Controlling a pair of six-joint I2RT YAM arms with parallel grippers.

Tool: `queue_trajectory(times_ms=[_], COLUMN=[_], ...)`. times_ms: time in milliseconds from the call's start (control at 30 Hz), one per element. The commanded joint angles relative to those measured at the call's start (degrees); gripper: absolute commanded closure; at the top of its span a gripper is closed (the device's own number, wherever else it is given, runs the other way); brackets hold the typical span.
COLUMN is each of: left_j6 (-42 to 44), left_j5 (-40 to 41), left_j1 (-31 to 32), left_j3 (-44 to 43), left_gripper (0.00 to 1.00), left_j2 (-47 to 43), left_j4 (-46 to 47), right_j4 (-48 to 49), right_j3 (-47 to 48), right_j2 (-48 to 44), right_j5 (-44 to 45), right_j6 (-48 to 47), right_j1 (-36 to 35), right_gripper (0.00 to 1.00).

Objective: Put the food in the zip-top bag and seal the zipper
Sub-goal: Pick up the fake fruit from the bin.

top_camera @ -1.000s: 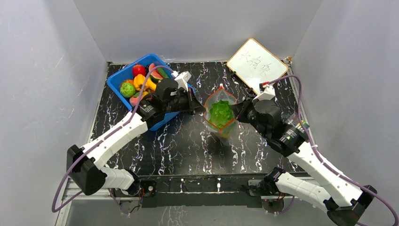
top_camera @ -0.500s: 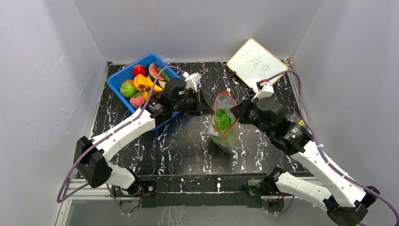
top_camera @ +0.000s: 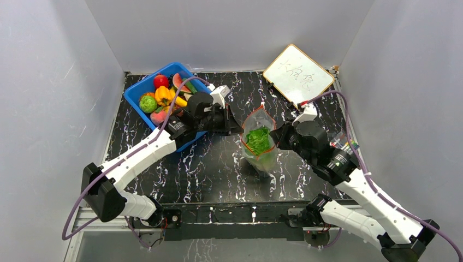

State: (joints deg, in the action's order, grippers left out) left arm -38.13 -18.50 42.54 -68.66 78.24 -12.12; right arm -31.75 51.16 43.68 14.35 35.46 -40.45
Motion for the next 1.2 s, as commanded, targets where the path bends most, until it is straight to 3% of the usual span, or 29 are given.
queue_trajectory(times_ms=[0,67,267,433,500,533,733,1033,1167], left_j6=[-0.67,-0.24,4.21,9.45,12.88,13.87,16.59,19.54,19.43], left_j5=[-1.75,-1.12,7.9,15.21,17.74,19.48,21.88,16.16,12.69], left_j1=[-0.07,-0.09,-0.09,-0.27,-0.47,-0.64,-3.56,-15.98,-20.35], left_j3=[0.8,0.26,-2.68,-7.18,-9.67,-10.61,-13.2,-9.93,-10.63], left_gripper=[0.98,0.94,0.54,0.41,0.05,0.02,0.03,0.29,0.34], left_j2=[-2.21,-2.29,-3.69,-4.41,-4.28,-4.17,-3.8,-2.61,1.49], left_j4=[2.69,2.0,-5.67,-12.0,-14.68,-16.14,-19.47,-14.96,-13.76], right_j4=[0.87,2.22,3.46,6.81,7.32,7.32,9.35,8.6,8.36], right_j3=[2.06,2.83,3.07,0.42,-0.31,-0.51,-0.97,0.32,0.26], right_j2=[1.83,2.28,2.39,-0.34,-1.26,-1.38,-1.23,-0.85,-0.42], right_j5=[0.74,-1.56,-4.29,-6.05,-5.91,-5.72,-8.2,-8.05,-7.62], right_j6=[0.3,0.74,1.21,0.83,0.77,0.82,0.9,1.2,1.4], right_j1=[-0.06,0.01,-0.03,-0.07,-0.07,-0.07,-0.06,-0.07,-0.03], right_gripper=[1.0,1.0,1.0,1.0,1.0,1.0,1.0,1.0,1.0])
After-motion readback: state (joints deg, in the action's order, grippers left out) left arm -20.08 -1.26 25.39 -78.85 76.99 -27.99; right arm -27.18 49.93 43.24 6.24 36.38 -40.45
